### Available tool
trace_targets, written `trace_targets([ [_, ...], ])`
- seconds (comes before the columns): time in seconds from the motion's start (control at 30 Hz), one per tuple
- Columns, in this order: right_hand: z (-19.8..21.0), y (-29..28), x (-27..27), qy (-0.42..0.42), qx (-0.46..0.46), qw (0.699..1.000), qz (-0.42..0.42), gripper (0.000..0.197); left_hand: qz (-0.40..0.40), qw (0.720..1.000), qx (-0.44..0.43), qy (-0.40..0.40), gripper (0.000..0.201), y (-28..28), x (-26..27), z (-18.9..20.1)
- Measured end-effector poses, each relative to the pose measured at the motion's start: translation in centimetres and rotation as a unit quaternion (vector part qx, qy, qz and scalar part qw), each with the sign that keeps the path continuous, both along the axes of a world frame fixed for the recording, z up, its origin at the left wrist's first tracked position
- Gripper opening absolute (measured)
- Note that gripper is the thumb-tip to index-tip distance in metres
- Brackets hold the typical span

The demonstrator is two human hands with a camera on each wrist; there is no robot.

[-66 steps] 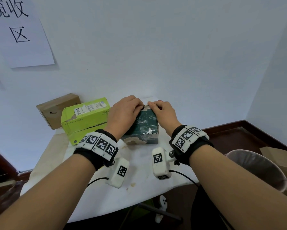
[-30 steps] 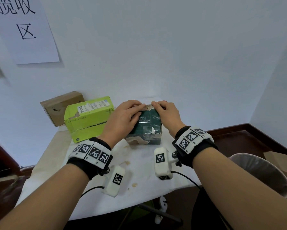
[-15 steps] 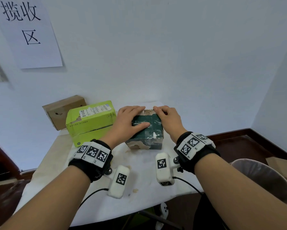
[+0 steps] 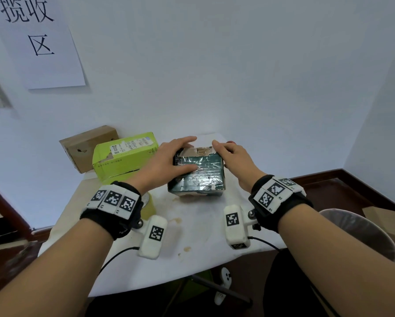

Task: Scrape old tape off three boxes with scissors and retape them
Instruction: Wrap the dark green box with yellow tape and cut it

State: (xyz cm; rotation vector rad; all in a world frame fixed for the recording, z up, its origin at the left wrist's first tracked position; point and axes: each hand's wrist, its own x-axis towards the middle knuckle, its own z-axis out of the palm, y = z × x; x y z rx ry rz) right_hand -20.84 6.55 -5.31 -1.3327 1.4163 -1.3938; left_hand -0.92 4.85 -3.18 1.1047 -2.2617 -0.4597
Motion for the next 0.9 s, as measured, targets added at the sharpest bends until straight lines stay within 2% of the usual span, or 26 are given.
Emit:
trace_targets([
  [0.07,-0.1,0.1,0.0,-0.036,-0.007,0.999,0.006,0.032,0.003,0.997,0.022,0.067,0.041,0.1,0.4,0.2],
  [0.17,0.5,0.3,0.1,-0.067,-0.02,0.998,0.007,0.017,0.008,0.997,-0.008,0.08,0.027,0.3,0.4,-0.2],
  [0.27,0.6,0.7,0.4,-0.052,-0.008,0.998,0.017,0.034,0.0,0.999,-0.026,0.046,0.021,0.3,0.3,-0.8],
  [0.37,-0.5,1.1,0.6,-0.045,0.023,0.999,0.016,0.039,-0.012,0.999,0.011,-0.038,0.024,0.3,0.7,-1.5],
  [0.43,-1.4,1.2,0.5,-0.049,0.036,0.998,0.009,0.037,-0.02,0.997,0.039,-0.067,0.026,0.5,1.0,-2.2],
  [0.6,-2.5,0.9,0.3,-0.047,0.039,0.997,-0.054,0.03,0.018,0.993,0.01,-0.118,0.036,0.6,1.5,-3.0],
  [0.77,-3.0,0.4,0.4,-0.053,0.044,0.994,-0.089,0.028,0.041,0.993,0.058,-0.091,0.042,0.9,1.6,-3.2],
  [0.9,-2.9,0.4,-0.1,-0.041,0.037,0.994,-0.097,0.029,0.084,0.993,0.055,-0.054,0.041,0.9,1.4,-2.3],
])
